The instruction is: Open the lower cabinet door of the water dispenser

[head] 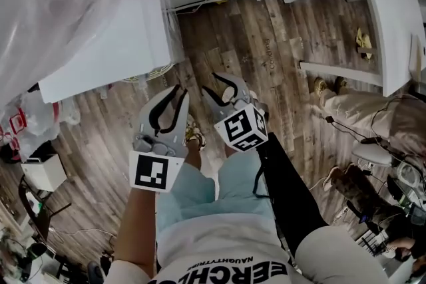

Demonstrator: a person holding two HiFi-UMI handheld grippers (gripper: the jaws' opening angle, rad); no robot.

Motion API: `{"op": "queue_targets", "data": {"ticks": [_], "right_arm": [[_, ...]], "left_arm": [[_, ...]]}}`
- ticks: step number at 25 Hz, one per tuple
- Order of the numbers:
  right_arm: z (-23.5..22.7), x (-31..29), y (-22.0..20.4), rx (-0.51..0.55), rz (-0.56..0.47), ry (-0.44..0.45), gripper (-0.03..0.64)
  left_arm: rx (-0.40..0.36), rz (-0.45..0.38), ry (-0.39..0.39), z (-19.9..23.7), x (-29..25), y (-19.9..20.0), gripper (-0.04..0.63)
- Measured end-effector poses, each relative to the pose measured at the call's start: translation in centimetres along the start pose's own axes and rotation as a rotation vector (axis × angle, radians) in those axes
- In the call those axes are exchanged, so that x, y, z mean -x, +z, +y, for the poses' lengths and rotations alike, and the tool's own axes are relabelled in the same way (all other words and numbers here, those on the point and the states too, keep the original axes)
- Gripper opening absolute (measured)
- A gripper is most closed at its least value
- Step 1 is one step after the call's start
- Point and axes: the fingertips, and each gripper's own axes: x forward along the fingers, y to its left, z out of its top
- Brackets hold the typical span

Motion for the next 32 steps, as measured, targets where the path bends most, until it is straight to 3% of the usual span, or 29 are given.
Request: {"op": "queue_targets", "data": {"ticks": [4,14,19,28,32], "right_arm": [[0.3,-2.7,-2.2,0.062,0.011,0.057,0.14],[-1.9,-9.1,-6.3,0.17,0.031,0.166,0.15],[-2.0,-11.9,-8.8,0.21,0.047,0.235,0.156],[-2.2,-17.1,-10.0,0.231,0.038,0.29,0.175],[-1.5,-19.1,-10.3,0.289,0.049,0.311,0.184]], "left_arm": [[0.031,0.022,0.075,0.7,-0.9,-2.1,0.058],[0.047,0.098,0.161,2.3,-6.2,-6.9,0.057],[0.013,0.12,0.161,2.2,-8.9,-8.5,0.057],[0.023,0.149,0.178,2.4,-11.6,-10.9,0.057],[0.033,0.155,0.192,2.8,-11.5,-11.4,0.057]]}}
